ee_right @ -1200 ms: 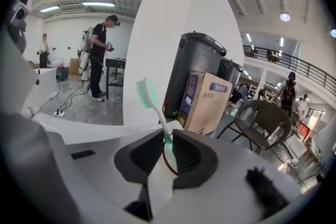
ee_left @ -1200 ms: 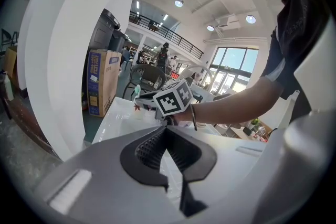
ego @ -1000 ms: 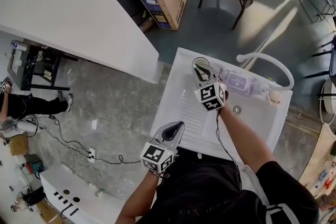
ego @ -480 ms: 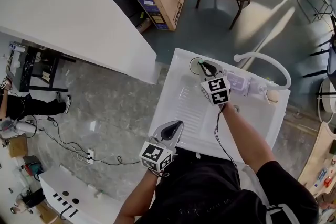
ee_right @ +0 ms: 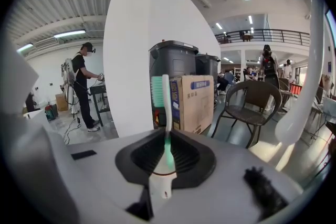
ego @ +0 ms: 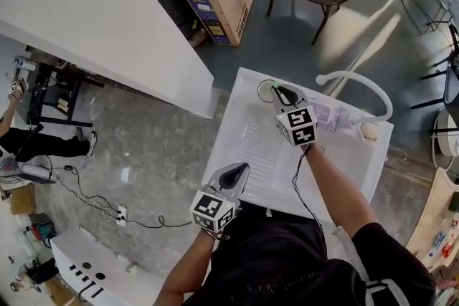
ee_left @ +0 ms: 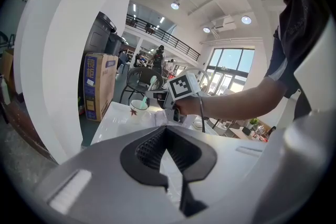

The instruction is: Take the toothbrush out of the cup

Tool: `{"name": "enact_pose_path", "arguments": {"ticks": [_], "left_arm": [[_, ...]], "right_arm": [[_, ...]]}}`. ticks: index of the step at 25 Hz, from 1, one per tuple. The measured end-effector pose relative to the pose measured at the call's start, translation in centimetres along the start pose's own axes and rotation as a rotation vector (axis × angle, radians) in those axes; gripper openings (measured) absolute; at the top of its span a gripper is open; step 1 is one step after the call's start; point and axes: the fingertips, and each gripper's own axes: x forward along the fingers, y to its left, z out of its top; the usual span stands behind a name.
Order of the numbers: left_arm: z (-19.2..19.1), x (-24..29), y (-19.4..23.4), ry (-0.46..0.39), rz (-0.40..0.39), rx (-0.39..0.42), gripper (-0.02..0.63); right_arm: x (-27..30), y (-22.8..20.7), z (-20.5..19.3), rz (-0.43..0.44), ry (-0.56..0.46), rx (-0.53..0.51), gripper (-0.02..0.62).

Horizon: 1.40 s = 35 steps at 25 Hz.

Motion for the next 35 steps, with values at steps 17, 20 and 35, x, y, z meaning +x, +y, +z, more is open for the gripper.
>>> {"name": "enact_pose_path", "arguments": {"ticks": [17, 20, 35], "left_arm": [[0.4, -1.1, -0.6, -0.034, -0.010, 0.021, 0.009], [0.9, -1.0, -0.7, -0.045, -0.017, 0.026, 0.009], [2.8, -0.3, -1.1, -0.083, -0.038, 0.059, 0.009]], "right_arm": [[-4.3, 1.7, 3.9, 0.029, -0.070, -0.040, 0.040], [-5.1, 1.5, 4.6, 0.024, -0.079, -0.033, 0.040], [-10.3, 2.6, 7.4, 0.038, -0.149, -0.051, 0.040]]}}
